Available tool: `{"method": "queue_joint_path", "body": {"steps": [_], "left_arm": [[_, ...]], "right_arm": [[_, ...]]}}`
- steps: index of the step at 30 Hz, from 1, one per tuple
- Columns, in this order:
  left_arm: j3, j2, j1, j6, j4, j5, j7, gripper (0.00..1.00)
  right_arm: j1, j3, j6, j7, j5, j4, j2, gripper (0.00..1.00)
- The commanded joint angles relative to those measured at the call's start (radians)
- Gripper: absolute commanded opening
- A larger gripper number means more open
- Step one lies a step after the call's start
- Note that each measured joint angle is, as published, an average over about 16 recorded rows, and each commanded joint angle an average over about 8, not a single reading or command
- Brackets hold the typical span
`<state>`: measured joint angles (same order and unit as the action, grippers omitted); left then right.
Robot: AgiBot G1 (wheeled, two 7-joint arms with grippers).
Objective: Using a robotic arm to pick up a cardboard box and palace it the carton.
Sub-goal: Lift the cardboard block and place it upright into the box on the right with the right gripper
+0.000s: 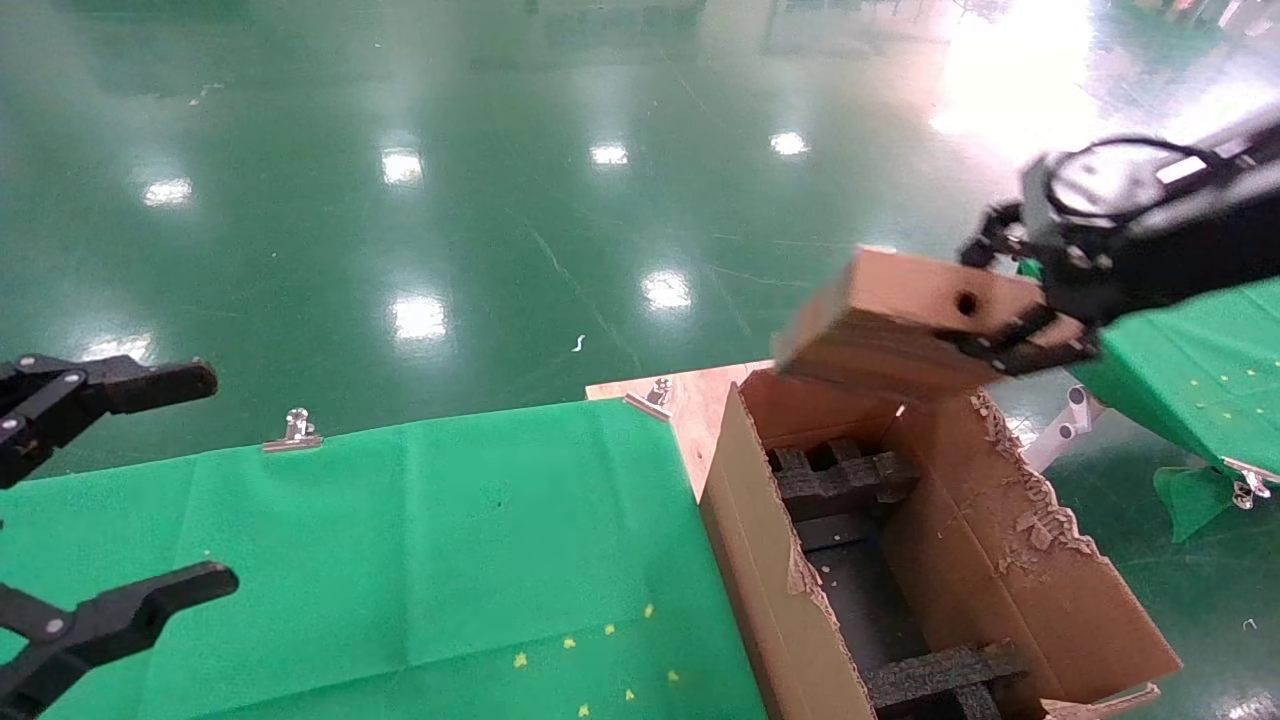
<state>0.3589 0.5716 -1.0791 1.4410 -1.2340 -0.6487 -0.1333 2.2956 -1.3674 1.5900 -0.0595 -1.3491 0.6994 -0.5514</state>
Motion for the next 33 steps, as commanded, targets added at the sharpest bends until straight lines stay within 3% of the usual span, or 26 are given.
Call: {"method": "queue_joint_path", "body": {"steps": [1,11,22,26,33], "left_arm": [[0.0,0.0,0.0,0.0,0.0,0.0,0.0,1.0],[0.0,0.0,0.0,0.0,0.0,0.0,0.0,1.0],[0.0,0.0,0.0,0.0,0.0,0.0,0.0,1.0],[0.0,0.0,0.0,0.0,0.0,0.0,0.0,1.0],[0.0,0.0,0.0,0.0,0.0,0.0,0.0,1.0]], "right_arm": [[0.01,-0.028,-0.001,0.009,0.0,0.002,0.036,0.0],[0.011,-0.103,-0.014,0.054,0.016,0.04,0.15,0.0],[0.003,-0.118,-0.029,0.083,0.026,0.04,0.166,0.0],[-0.033,-0.125,-0.046,0.182,0.064,0.017,0.179,0.0],[-0.105,-0.146,-0.114,0.453,0.11,0.028,0.22,0.0]]}}
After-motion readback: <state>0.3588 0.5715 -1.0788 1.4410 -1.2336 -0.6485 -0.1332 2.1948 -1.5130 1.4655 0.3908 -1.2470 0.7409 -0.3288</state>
